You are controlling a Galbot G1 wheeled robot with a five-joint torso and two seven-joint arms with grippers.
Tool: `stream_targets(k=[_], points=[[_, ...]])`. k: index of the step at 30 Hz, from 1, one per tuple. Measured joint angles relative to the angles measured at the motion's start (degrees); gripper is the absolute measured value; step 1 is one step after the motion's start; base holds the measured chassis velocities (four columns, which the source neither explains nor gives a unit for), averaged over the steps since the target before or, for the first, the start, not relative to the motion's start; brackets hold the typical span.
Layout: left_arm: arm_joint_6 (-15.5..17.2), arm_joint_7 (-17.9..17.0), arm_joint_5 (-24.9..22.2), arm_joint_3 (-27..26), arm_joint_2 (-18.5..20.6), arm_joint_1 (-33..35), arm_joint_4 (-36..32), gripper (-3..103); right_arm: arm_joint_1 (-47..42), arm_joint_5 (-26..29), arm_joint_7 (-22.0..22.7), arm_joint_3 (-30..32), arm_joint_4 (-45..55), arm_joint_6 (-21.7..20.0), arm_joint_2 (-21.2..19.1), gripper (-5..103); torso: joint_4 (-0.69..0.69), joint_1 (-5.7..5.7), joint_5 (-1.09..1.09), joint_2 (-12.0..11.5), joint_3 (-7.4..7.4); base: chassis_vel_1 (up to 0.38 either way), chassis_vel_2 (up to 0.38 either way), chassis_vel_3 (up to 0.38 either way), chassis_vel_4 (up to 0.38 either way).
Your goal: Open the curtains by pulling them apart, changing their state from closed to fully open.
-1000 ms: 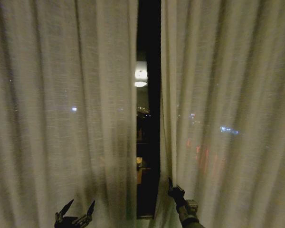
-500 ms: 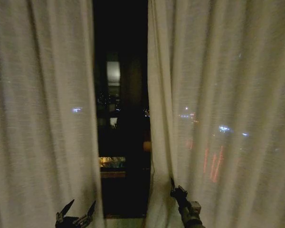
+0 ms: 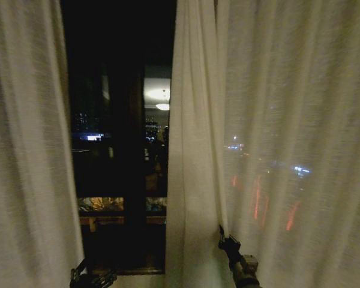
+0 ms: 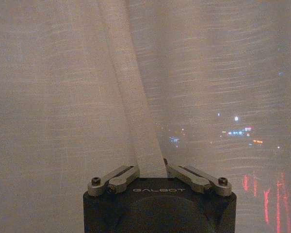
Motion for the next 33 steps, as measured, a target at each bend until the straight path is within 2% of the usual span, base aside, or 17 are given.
stream_targets(k=[33], points=[[-0.02,1.25,0.07,0.01,-0.04,-0.17,0.19,100,-3.61,-1.23,-0.61,1.76,2.16,1.55,0.00,0,0.01,0.00,-0.04,0.01,-0.01,-0.357,-0.358,0.353,0.359]])
